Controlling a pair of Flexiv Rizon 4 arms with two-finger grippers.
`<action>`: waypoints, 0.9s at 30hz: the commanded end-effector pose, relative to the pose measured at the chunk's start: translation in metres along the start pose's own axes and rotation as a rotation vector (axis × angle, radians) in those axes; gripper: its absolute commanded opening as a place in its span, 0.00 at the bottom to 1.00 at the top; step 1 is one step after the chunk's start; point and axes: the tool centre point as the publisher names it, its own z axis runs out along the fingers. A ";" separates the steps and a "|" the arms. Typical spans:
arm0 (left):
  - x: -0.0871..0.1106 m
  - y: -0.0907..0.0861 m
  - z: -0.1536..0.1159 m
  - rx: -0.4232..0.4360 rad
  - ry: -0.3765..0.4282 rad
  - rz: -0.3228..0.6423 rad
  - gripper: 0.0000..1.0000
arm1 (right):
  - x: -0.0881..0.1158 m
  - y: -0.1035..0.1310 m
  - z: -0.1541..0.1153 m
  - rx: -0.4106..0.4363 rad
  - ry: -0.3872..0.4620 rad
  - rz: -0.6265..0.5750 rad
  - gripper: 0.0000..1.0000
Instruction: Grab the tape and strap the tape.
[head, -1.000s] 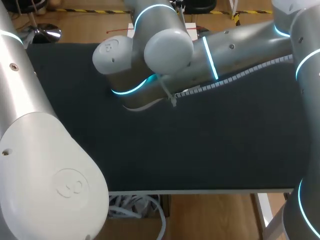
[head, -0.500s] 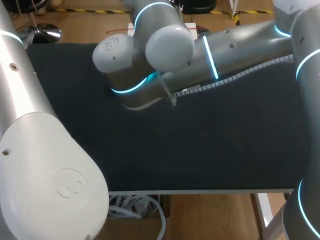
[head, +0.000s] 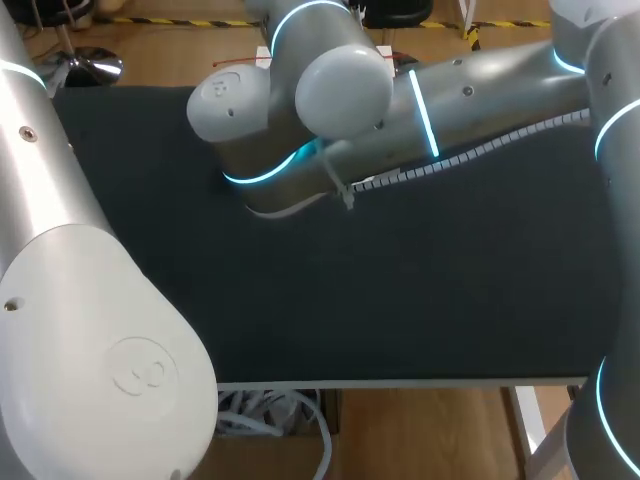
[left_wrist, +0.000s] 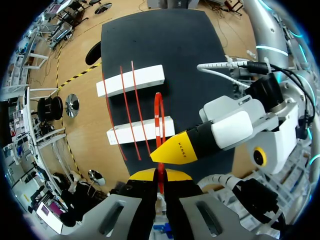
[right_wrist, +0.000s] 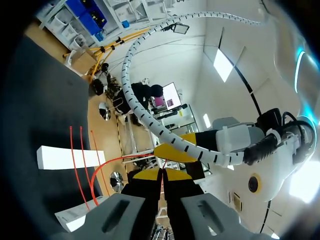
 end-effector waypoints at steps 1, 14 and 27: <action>0.000 -0.001 -0.001 -0.002 0.001 0.000 0.00 | -0.002 0.001 -0.002 0.000 0.011 -0.001 0.00; 0.000 -0.001 -0.001 -0.002 0.001 0.000 0.00 | -0.003 0.001 0.000 -0.003 0.007 0.000 0.00; 0.000 -0.001 -0.001 -0.002 0.001 0.000 0.00 | -0.004 0.002 -0.002 -0.002 0.003 -0.003 0.00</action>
